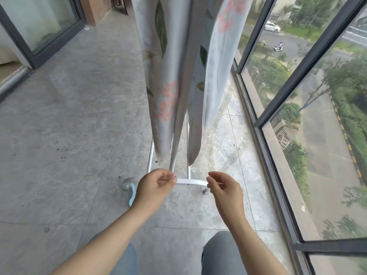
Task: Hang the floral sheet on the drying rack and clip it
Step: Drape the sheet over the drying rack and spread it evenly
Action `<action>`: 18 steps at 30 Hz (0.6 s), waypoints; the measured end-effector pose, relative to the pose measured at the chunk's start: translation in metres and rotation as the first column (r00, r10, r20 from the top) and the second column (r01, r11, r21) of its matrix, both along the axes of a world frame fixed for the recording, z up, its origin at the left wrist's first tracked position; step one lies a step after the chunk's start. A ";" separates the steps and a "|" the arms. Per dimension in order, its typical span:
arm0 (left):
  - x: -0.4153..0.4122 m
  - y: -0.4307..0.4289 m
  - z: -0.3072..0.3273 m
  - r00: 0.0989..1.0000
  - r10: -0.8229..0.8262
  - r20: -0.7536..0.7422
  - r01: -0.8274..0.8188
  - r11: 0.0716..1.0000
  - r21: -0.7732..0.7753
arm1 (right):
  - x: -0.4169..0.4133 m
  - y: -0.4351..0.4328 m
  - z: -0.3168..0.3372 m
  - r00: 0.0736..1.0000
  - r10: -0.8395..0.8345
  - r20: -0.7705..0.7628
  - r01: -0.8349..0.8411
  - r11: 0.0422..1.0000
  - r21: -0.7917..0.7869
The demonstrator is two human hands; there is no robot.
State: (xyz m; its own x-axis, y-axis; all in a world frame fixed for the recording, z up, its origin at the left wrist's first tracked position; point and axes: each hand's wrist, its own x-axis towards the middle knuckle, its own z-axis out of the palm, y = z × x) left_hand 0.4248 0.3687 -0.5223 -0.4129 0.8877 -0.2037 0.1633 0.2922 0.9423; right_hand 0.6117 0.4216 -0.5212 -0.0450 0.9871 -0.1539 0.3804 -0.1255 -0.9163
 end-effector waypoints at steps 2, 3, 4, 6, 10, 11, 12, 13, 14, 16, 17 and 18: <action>0.002 -0.004 0.039 0.998 -0.039 -0.048 0.037 0.998 -0.056 | 0.004 -0.003 0.039 1.000 -0.027 -0.003 0.027 0.999 -0.030; 0.003 -0.005 0.060 0.996 -0.061 -0.068 0.055 0.995 -0.083 | 0.004 -0.004 0.059 0.999 -0.039 -0.006 0.039 0.998 -0.042; 0.005 -0.007 0.081 0.995 -0.075 -0.071 0.067 0.992 -0.104 | 0.004 -0.007 0.080 0.999 -0.052 -0.011 0.052 0.997 -0.055; 0.010 -0.012 0.120 0.996 -0.072 -0.053 0.065 0.990 -0.126 | 0.005 -0.014 0.118 0.998 -0.065 -0.025 0.063 0.996 -0.066; 0.026 -0.024 0.195 0.996 -0.086 -0.036 0.080 0.986 -0.146 | 0.015 -0.028 0.194 0.996 -0.071 -0.047 0.066 0.994 -0.087; 0.030 -0.027 0.216 0.995 -0.096 -0.033 0.089 0.984 -0.153 | 0.018 -0.031 0.217 0.996 -0.071 -0.054 0.066 0.994 -0.087; 0.034 -0.028 0.230 0.995 -0.098 -0.034 0.092 0.984 -0.153 | 0.020 -0.032 0.231 0.996 -0.073 -0.058 0.068 0.994 -0.084; 0.037 -0.028 0.254 0.994 -0.106 -0.040 0.099 0.983 -0.155 | 0.023 -0.031 0.256 0.995 -0.074 -0.063 0.069 0.995 -0.078; 0.040 -0.028 0.272 0.992 -0.112 -0.049 0.104 0.983 -0.150 | 0.025 -0.031 0.276 0.995 -0.070 -0.069 0.065 0.995 -0.072; 0.045 -0.031 0.315 0.992 -0.113 -0.053 0.105 0.985 -0.137 | 0.028 -0.034 0.320 0.993 -0.069 -0.091 0.063 0.996 -0.066; 0.047 -0.033 0.341 0.993 -0.108 -0.051 0.101 0.986 -0.133 | 0.031 -0.036 0.346 0.993 -0.072 -0.096 0.066 0.996 -0.067; 0.049 -0.037 0.367 0.994 -0.101 -0.048 0.095 0.988 -0.121 | 0.033 -0.040 0.370 0.992 -0.073 -0.107 0.066 0.996 -0.064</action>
